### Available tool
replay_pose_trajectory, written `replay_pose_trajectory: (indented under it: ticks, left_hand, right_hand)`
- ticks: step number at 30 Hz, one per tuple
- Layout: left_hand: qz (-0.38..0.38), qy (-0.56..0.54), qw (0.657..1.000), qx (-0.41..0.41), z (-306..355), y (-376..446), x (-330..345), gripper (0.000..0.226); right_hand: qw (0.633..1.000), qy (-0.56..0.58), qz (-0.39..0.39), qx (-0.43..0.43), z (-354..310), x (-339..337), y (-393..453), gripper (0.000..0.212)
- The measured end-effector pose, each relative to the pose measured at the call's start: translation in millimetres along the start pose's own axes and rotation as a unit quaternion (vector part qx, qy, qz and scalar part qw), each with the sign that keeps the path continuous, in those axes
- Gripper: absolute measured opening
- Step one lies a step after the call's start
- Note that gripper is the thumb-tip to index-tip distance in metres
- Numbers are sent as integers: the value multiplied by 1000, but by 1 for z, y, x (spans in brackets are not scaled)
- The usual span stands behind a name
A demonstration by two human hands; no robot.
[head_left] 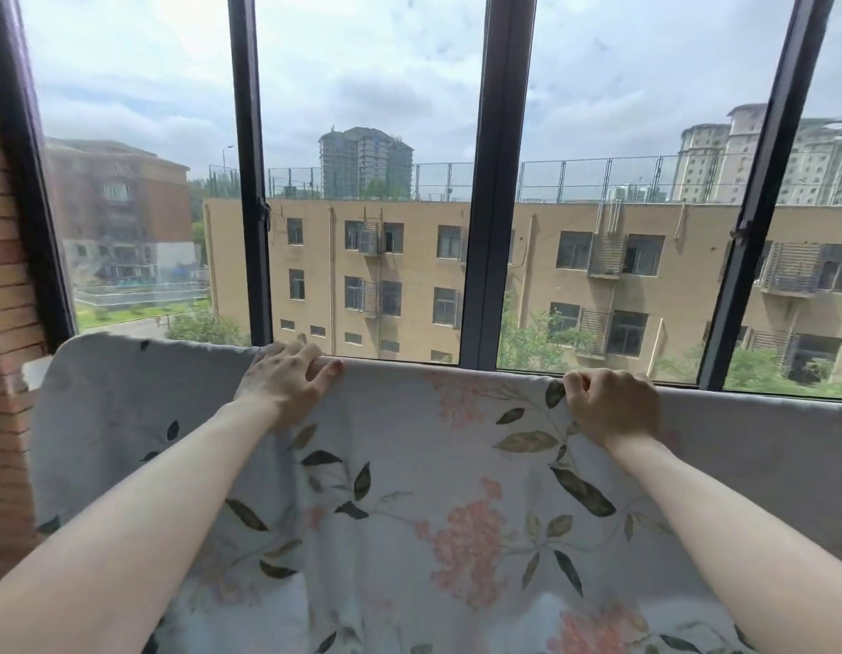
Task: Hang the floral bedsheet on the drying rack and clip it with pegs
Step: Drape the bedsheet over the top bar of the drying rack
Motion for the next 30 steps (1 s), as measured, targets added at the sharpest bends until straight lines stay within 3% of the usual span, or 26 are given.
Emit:
replay_pose_trajectory:
  ticks: [6, 11, 13, 17, 22, 24, 30]
  left_hand:
    - [10, 35, 999, -34, -67, -7, -8, 56]
    - [18, 47, 999, 12, -52, 7, -6, 43]
    - [27, 32, 998, 36, -47, 14, -5, 45]
    - [57, 20, 996, 70, -46, 28, -5, 49]
    - [50, 12, 993, 111, -63, 31, 2, 44]
    - [54, 15, 990, 129, -69, 31, 1, 41]
    - [30, 27, 978, 204, -90, 32, 0, 39]
  right_hand:
    - [998, 4, 63, -10, -11, 4, 2, 51]
    - [990, 67, 87, 86, -15, 2, -1, 49]
    - [986, 123, 95, 62, -52, 6, -5, 40]
    - [964, 248, 61, -74, -180, 29, -18, 20]
    - [930, 351, -7, -106, -299, 75, -31, 25]
    - [931, 348, -19, -106, -327, 93, -36, 28]
    - [977, 199, 2, -79, -354, 134, -38, 27]
Point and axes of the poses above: each hand's wrist, its own y-axis towards the middle knuckle, its own x-axis out of the palm, z = x × y, the point moved 9 cm from there along y, towards the middle knuckle, and after that the axes turned 7 degrees about y, right-handed, at the moved point
